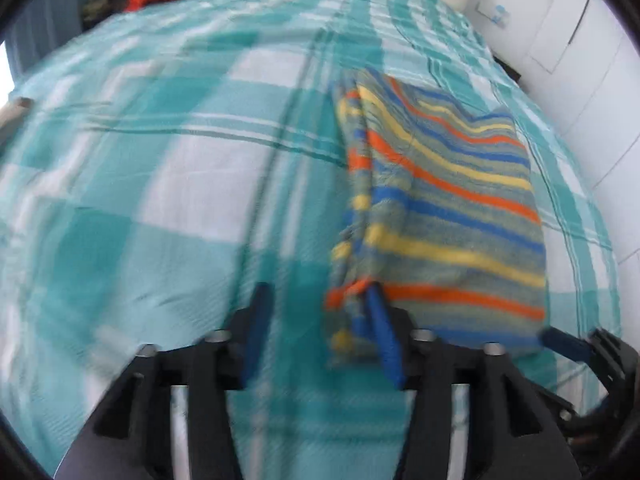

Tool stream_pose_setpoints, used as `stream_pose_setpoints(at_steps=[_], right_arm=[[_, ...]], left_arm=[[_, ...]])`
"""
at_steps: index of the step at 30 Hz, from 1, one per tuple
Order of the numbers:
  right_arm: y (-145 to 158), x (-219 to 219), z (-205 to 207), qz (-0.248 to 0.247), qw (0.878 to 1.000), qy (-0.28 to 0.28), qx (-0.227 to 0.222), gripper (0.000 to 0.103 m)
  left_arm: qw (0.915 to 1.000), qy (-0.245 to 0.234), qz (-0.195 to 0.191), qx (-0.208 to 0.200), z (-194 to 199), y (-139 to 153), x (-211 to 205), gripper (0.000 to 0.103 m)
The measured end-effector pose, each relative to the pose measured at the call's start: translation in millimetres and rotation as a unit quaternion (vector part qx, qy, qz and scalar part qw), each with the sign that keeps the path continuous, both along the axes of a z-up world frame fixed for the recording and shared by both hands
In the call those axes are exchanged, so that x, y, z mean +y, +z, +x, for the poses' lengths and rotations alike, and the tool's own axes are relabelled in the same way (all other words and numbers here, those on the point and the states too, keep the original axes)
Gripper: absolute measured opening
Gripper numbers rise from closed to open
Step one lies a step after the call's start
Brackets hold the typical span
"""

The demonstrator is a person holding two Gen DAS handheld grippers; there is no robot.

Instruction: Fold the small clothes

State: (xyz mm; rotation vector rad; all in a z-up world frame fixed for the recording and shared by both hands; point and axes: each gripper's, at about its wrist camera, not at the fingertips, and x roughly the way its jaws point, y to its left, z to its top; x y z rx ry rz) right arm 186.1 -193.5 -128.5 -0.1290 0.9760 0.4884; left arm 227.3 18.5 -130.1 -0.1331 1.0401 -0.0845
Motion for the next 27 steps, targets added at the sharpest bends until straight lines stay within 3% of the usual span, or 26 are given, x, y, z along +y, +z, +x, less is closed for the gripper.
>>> stream_pose_setpoints(at_steps=[3, 5, 8, 11, 13, 17, 27], right_arm=[[9, -16, -37, 0.028, 0.999, -0.037, 0.005, 0.064], [8, -24, -58, 0.018, 0.997, -0.069, 0.0, 0.073], [3, -31, -75, -0.001, 0.994, -0.112, 0.011, 0.077], [2, -43, -84, 0.019, 0.987, -0.156, 0.027, 0.083], [3, -51, -94, 0.026, 0.982, -0.183, 0.027, 0.089], [2, -57, -102, 0.03, 0.975, -0.22, 0.028, 0.089], [5, -52, -112, 0.07, 0.974, -0.214, 0.027, 0.09]], left_arm=[[0.9999, -0.006, 0.006, -0.012, -26, 10, 14, 0.077], [0.9995, -0.019, 0.024, -0.008, -41, 11, 14, 0.08], [0.998, -0.029, 0.055, -0.007, -52, 10, 11, 0.084], [0.996, -0.038, 0.079, -0.02, -68, 16, 2, 0.091], [0.9941, -0.041, 0.095, -0.032, -76, 21, -3, 0.092], [0.9923, -0.044, 0.108, -0.042, -81, 25, -8, 0.093], [0.9893, -0.043, 0.132, -0.044, -80, 22, -12, 0.093]])
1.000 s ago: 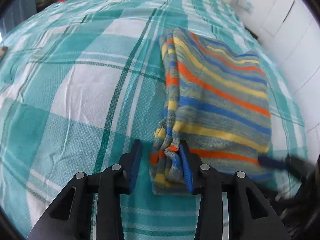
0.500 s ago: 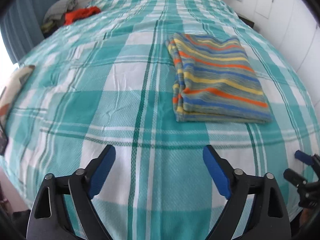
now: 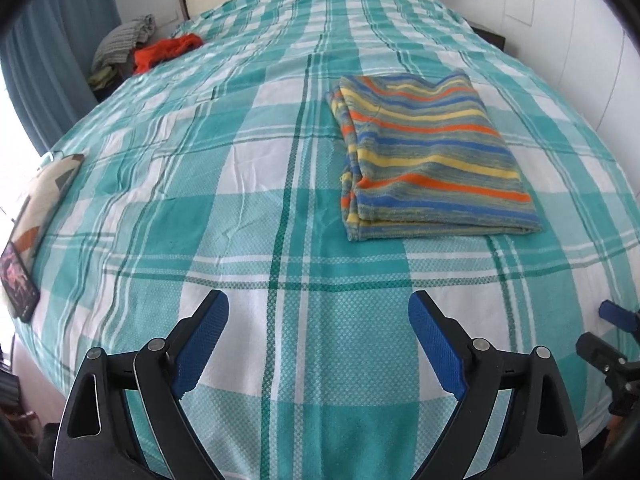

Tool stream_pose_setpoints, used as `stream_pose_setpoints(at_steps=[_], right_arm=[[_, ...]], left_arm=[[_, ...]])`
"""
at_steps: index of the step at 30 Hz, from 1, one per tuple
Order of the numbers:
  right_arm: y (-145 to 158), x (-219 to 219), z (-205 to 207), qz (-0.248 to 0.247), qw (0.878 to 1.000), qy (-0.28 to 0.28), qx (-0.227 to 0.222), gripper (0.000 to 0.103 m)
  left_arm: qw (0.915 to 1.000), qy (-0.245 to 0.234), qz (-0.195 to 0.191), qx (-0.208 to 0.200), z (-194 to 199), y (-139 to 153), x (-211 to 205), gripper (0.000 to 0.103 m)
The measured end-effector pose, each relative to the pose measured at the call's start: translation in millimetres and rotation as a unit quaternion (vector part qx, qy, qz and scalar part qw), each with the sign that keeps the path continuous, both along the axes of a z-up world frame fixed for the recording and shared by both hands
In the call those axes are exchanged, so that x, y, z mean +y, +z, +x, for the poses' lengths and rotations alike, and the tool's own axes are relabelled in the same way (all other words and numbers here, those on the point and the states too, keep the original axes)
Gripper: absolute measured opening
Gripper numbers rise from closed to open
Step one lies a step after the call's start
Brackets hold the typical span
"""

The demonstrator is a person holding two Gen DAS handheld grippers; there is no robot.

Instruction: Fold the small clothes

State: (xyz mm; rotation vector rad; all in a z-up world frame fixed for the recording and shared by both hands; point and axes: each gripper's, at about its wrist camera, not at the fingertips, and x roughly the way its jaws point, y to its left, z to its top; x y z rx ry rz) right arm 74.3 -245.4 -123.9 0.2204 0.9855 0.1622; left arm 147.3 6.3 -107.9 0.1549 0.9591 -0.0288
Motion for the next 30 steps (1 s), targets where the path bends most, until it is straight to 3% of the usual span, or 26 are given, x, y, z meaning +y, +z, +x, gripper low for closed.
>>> stream_pose_setpoints(at_steps=[2, 4, 7, 9, 12, 16, 20, 21, 22, 23, 24, 26, 28, 30], right_arm=[[-1, -1, 1, -0.001, 1.0, -0.004, 0.003, 0.09], [0, -2, 5, -0.003, 1.0, -0.001, 0.003, 0.09], [10, -10, 24, -0.005, 1.0, 0.008, -0.007, 0.09], [19, -20, 44, 0.008, 1.0, 0.005, -0.023, 0.09], [30, -38, 90, 0.046, 0.998, -0.02, -0.043, 0.09], [22, -46, 165, 0.114, 0.993, -0.025, -0.037, 0.086], [-10, -37, 222, 0.17, 0.985, -0.008, 0.009, 0.078], [-15, -33, 229, 0.171, 0.985, -0.005, 0.015, 0.075], [-21, -22, 237, 0.161, 0.987, 0.006, 0.017, 0.07], [-22, -13, 241, 0.145, 0.989, 0.018, 0.016, 0.052], [-22, -1, 244, 0.117, 0.992, 0.033, 0.016, 0.041], [-16, 29, 244, 0.014, 0.998, 0.058, 0.004, 0.027], [2, 51, 236, -0.051, 0.996, 0.071, -0.028, 0.024], [22, 60, 224, -0.062, 0.993, 0.076, -0.059, 0.023]], left_arm=[[0.9998, -0.004, 0.017, 0.004, 4, -5, 0, 0.093], [0.9999, -0.01, 0.0, 0.013, 14, -8, 7, 0.093], [0.9963, -0.016, -0.084, 0.013, 41, -1, 28, 0.093], [0.9889, -0.015, -0.148, 0.011, 70, 3, 39, 0.093], [0.9789, -0.027, -0.199, 0.039, 119, -4, 37, 0.095], [0.9752, -0.033, -0.207, 0.071, 170, -29, 21, 0.095], [0.9716, -0.047, -0.215, 0.087, 188, -47, 1, 0.093], [0.9737, -0.051, -0.207, 0.082, 189, -49, -5, 0.087], [0.9744, -0.056, -0.202, 0.082, 189, -51, -10, 0.054], [0.9729, -0.066, -0.203, 0.087, 191, -53, -15, 0.02], [0.9705, -0.069, -0.209, 0.098, 192, -54, -21, 0.019], [0.977, -0.063, -0.186, 0.084, 191, -45, -26, 0.015], [0.9818, -0.067, -0.167, 0.061, 185, -30, -31, 0.015], [0.9816, -0.074, -0.171, 0.041, 177, -11, -28, 0.015]])
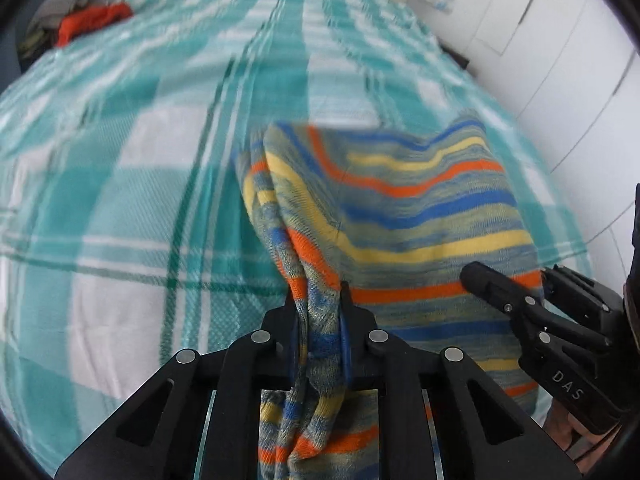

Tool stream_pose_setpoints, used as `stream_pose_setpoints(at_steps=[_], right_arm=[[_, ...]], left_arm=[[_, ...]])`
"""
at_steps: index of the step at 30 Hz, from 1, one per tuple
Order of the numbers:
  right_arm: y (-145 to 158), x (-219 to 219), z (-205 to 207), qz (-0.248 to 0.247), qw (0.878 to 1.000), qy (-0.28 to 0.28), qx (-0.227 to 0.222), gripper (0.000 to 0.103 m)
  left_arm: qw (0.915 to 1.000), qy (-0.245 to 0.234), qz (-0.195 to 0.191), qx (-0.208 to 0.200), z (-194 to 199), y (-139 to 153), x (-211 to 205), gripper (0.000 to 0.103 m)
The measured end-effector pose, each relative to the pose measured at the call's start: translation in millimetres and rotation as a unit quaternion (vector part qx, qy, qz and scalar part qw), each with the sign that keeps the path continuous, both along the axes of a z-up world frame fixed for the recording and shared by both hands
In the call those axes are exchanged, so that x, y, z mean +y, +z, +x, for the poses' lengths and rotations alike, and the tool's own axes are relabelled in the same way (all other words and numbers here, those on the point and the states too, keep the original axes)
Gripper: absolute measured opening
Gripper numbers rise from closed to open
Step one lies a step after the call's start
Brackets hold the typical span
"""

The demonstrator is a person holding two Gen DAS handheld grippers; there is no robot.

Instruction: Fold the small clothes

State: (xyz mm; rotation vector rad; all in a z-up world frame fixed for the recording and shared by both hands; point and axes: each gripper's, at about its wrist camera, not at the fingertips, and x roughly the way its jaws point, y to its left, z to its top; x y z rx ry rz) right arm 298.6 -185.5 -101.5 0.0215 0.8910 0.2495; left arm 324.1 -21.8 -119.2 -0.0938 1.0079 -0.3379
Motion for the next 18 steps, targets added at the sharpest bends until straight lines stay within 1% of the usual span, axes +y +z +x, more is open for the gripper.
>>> stream_pose_setpoints(at_steps=[2, 4, 7, 8, 9, 10, 11, 12, 13, 14, 16, 18], right_arm=[[18, 3, -8, 0.004, 1.0, 0.003, -0.021, 0.023], [40, -1, -17, 0.021, 0.999, 0.005, -0.039, 0.023], [64, -6, -32, 0.05, 0.997, 0.004, -0.052, 0.023], [72, -8, -38, 0.061, 0.997, 0.002, -0.055, 0.023], [76, -11, -43, 0.069, 0.996, 0.0, -0.051, 0.024], [74, -15, -44, 0.075, 0.997, -0.001, -0.037, 0.03], [68, -20, -48, 0.076, 0.997, -0.005, -0.016, 0.046], [60, -26, -51, 0.07, 0.997, -0.016, 0.0, 0.06], [51, -35, -59, 0.058, 0.998, -0.034, 0.008, 0.09], [44, -44, -70, 0.046, 0.998, -0.049, 0.011, 0.096], [30, -60, -103, 0.014, 0.997, -0.069, 0.024, 0.096], [20, -67, -136, -0.023, 0.996, -0.082, 0.036, 0.096]], left_arm=[[0.9999, -0.001, -0.007, -0.013, -7, 18, 5, 0.015], [0.9993, -0.007, -0.01, -0.034, -17, 44, 11, 0.015], [0.9984, -0.017, -0.016, -0.051, -32, 74, 15, 0.016], [0.9986, -0.018, -0.016, -0.046, -36, 75, 16, 0.026], [0.9991, -0.014, -0.01, -0.04, -38, 71, 16, 0.031], [0.9995, -0.002, 0.008, -0.031, -44, 62, 18, 0.058], [0.9987, 0.016, 0.042, -0.025, -53, 48, 22, 0.087], [0.9967, 0.031, 0.071, -0.024, -64, 36, 27, 0.093], [0.9939, 0.042, 0.099, -0.027, -78, 25, 32, 0.093], [0.9904, 0.045, 0.129, -0.024, -98, 11, 36, 0.093], [0.9861, 0.045, 0.159, -0.018, -127, -1, 40, 0.093], [0.9789, 0.052, 0.196, -0.027, -164, -5, 42, 0.093]])
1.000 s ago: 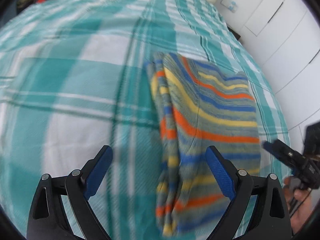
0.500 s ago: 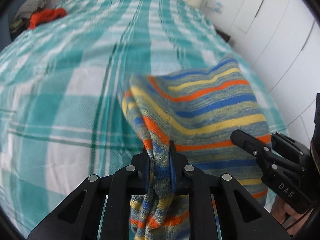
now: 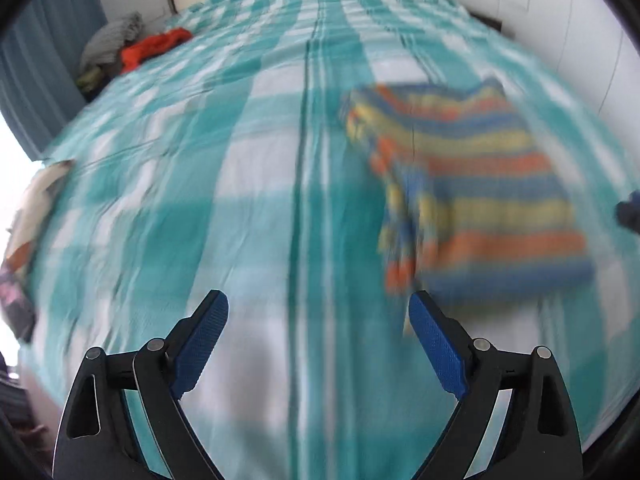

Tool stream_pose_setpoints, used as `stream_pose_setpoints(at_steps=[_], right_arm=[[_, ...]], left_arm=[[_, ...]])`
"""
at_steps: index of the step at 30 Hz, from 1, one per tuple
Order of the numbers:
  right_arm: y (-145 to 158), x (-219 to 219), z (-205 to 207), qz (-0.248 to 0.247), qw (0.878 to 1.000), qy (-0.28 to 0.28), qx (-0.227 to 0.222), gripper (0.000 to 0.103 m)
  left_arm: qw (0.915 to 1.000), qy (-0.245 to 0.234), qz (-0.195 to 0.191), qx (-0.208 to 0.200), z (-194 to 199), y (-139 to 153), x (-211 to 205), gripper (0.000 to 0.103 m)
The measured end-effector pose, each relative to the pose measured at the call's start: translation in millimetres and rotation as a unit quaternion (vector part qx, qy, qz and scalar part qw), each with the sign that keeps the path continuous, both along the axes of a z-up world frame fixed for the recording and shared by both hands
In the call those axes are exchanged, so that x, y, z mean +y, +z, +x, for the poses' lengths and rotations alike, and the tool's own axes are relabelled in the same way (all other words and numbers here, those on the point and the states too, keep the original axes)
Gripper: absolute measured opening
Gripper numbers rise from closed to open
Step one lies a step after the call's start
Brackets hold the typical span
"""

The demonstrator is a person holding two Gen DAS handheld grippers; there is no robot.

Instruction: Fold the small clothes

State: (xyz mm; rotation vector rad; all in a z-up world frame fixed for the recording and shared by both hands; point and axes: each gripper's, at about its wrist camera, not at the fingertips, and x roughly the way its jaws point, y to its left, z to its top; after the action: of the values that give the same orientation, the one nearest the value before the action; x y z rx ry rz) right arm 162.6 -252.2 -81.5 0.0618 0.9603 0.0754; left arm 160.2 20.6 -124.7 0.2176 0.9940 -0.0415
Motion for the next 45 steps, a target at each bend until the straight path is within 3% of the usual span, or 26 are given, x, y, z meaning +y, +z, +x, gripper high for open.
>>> stream_pose_setpoints(at_steps=[4, 8, 10, 13, 23, 38, 42, 45], right_arm=[[-2, 1, -52, -0.047, 0.999, -0.008, 0.011, 0.096], [23, 18, -91, -0.053, 0.999, -0.009, -0.004, 0.096], [39, 26, -105, -0.054, 0.998, -0.011, -0.02, 0.096], [61, 35, -125, -0.06, 0.998, -0.018, -0.032, 0.096], [104, 56, -143, -0.09, 0.994, -0.015, -0.053, 0.096], [112, 63, -147, -0.108, 0.993, -0.016, -0.053, 0.096], [114, 63, -147, -0.106, 0.993, -0.012, -0.053, 0.096], [117, 65, -146, -0.108, 0.993, -0.01, -0.053, 0.096]], left_arm=[[0.9982, 0.01, 0.04, -0.042, -47, 22, -4, 0.1], [0.9942, 0.034, 0.063, -0.08, -69, 58, -11, 0.102], [0.9941, 0.04, 0.051, -0.087, -74, 74, -9, 0.102], [0.9967, 0.038, -0.001, -0.071, -79, 93, -4, 0.102], [0.9974, 0.042, -0.015, -0.057, -96, 112, -9, 0.102], [0.9977, 0.027, -0.011, -0.061, -105, 123, -16, 0.103], [0.9976, 0.022, -0.039, -0.053, -104, 134, -13, 0.103], [0.9969, 0.021, -0.04, -0.064, -107, 144, -13, 0.103]])
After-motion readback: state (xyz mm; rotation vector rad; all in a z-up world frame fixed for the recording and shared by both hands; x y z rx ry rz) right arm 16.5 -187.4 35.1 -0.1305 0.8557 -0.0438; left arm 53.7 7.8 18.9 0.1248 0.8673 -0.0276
